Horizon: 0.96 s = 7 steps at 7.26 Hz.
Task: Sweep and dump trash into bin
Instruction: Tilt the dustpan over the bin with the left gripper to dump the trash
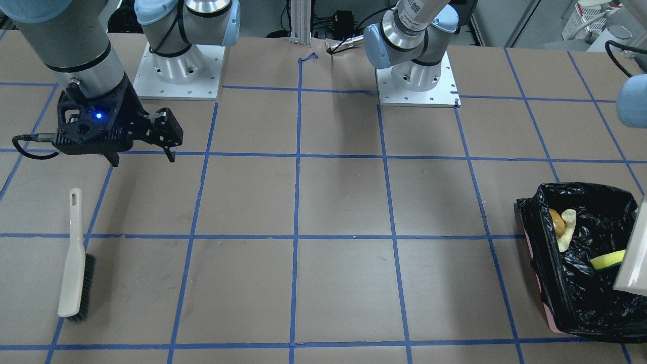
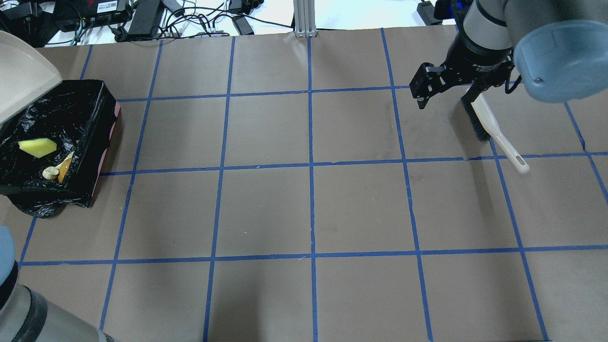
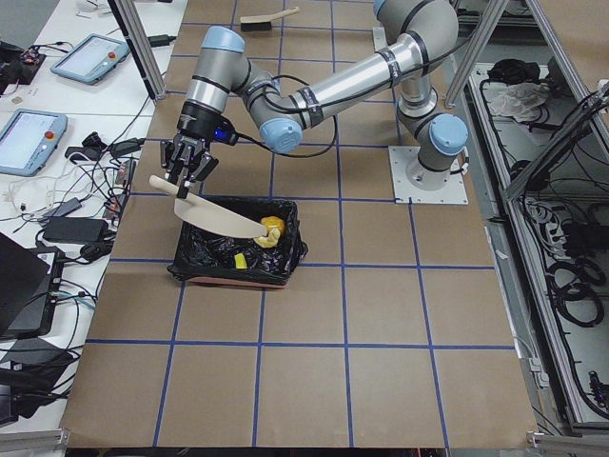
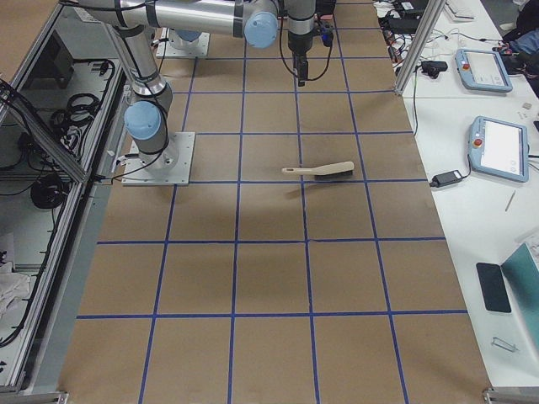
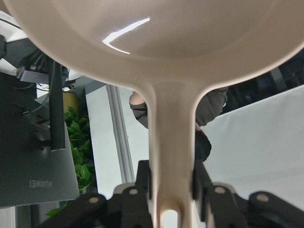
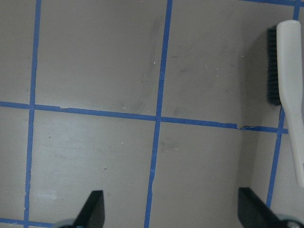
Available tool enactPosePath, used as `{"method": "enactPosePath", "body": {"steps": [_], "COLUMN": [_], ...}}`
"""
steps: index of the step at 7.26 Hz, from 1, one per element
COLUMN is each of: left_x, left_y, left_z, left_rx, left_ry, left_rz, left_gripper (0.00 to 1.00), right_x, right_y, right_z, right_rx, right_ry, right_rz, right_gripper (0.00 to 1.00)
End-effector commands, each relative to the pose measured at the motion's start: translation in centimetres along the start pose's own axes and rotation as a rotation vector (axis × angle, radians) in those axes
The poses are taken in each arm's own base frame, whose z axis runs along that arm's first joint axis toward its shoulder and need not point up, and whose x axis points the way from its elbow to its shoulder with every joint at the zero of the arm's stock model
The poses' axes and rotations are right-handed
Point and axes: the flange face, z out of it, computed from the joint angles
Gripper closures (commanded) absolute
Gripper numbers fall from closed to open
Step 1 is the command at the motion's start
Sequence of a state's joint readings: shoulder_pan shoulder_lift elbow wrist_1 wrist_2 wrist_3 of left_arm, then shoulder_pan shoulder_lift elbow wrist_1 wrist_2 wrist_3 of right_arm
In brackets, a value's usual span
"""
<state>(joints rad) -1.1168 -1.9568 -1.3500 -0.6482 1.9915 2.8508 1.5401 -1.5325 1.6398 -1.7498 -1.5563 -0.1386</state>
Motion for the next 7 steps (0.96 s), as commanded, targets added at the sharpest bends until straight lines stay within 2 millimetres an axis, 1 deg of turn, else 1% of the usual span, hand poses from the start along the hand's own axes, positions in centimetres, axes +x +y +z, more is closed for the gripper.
{"method": "enactPosePath", "body": {"steps": [1,2,3,4,5,6,7], "left_x": [-2.4,-3.5,-4.9,-7.2,-9.6,-10.7,-11.4], "left_y": [-3.2,-5.6,-7.5,-9.4,-11.7,-13.2,-14.6], "left_z": [0.9,1.6,1.7,0.2,-1.5,-1.2,0.2], "left_rx": [0.31,0.434,0.531,0.594,0.646,0.68,0.705], "left_ry": [-0.165,-0.117,-0.086,-0.071,-0.014,0.052,0.12], "left_rz": [-0.124,-0.172,-0.273,-0.346,-0.446,-0.561,-0.651], "left_gripper": [1.0,1.0,1.0,1.0,1.0,1.0,1.0], "right_x": [0.0,0.0,0.0,0.0,0.0,0.0,0.0], "right_y": [0.0,0.0,0.0,0.0,0.0,0.0,0.1], "right_z": [0.0,0.0,0.0,0.0,0.0,0.0,0.0], "right_rx": [-0.001,0.0,-0.001,-0.003,-0.003,-0.003,-0.004], "right_ry": [0.001,0.001,0.001,0.0,0.0,0.0,0.0], "right_rz": [0.001,-0.001,-0.001,-0.001,0.001,-0.001,0.001], "right_gripper": [0.0,0.0,0.0,0.0,0.0,0.0,0.0]}}
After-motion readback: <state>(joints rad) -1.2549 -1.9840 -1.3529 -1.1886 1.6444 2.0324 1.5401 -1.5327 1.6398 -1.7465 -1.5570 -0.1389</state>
